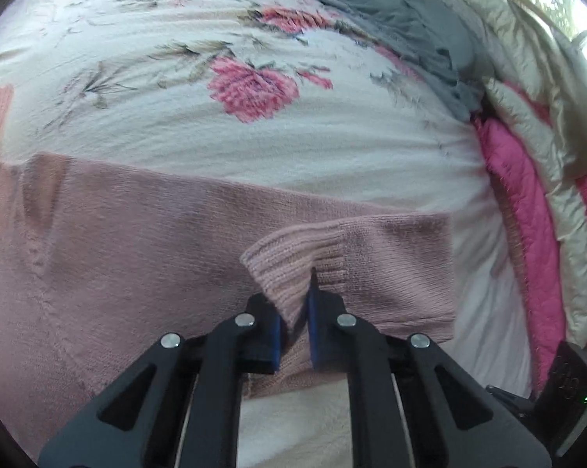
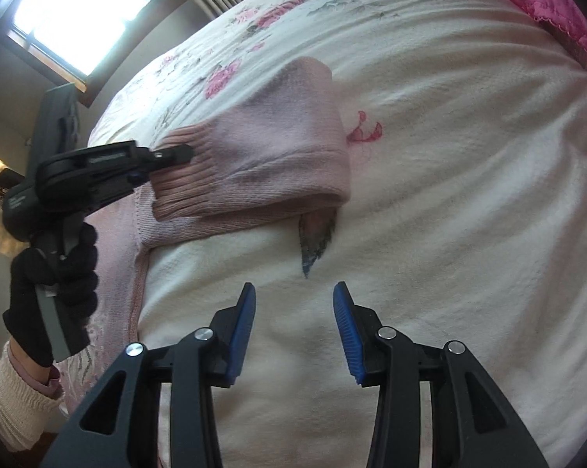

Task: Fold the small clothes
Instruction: 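Carry the cuff across the sweater body with the right tool while the left tool grasps the other cuff, then lay the sleeve across the body and open the right tool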

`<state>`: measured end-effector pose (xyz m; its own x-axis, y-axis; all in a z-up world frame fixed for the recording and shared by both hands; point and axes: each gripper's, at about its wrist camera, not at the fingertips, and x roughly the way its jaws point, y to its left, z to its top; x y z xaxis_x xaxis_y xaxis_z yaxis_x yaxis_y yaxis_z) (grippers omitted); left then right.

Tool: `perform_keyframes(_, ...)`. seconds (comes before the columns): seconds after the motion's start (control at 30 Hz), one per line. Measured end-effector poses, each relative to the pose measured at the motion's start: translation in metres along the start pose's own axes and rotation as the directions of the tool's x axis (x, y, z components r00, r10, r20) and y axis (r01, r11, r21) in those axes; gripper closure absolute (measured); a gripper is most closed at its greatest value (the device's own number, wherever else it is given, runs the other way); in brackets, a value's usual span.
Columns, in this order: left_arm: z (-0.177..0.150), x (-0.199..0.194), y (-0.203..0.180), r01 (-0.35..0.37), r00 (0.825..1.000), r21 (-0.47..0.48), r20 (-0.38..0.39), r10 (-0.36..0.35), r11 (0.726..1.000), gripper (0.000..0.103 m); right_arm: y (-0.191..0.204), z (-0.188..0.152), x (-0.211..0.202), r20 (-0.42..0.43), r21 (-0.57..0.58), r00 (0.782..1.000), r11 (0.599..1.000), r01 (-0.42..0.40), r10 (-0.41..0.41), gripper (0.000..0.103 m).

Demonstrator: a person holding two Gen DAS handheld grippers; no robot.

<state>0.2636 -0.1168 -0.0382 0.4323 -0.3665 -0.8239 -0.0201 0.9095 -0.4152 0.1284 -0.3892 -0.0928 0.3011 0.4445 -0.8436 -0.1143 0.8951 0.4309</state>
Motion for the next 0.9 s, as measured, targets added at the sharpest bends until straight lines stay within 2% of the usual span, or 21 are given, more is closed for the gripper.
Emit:
perform_keyframes(0.13,-0.002,-0.044,0.027,0.02,0.998,-0.051,0.061,-0.017,0.998,0.095,0.008,0.001,-0.001,0.0,-0.022,1.0,1.0,0.0,0.0,0.061)
perform_keyframes(0.27,-0.005,-0.092,0.063,-0.046,0.992,-0.065,0.117,0.054,0.997,0.095,0.018,0.004,0.004,-0.003,-0.038,1.0,0.999,-0.006,0.006,0.06)
perform_keyframes(0.4,-0.007,-0.133,0.113,-0.111,0.982,-0.129,0.14,0.129,0.985,0.095,0.035,0.008,0.013,-0.01,-0.06,1.0,0.998,-0.025,0.024,0.06)
perform_keyframes(0.63,-0.014,-0.202,0.205,-0.276,0.933,-0.215,0.173,0.315,0.937,0.095,0.083,0.021,0.038,-0.031,-0.125,0.998,0.99,-0.062,0.059,0.058)
perform_keyframes(0.8,-0.022,-0.236,0.26,-0.347,0.897,-0.285,0.177,0.405,0.893,0.095,0.126,0.03,0.059,-0.047,-0.182,0.995,0.979,-0.096,0.089,0.057)
perform_keyframes(0.9,-0.03,-0.25,0.288,-0.356,0.885,-0.333,0.179,0.43,0.873,0.095,0.154,0.031,0.071,-0.059,-0.222,0.994,0.97,-0.102,0.091,0.057)
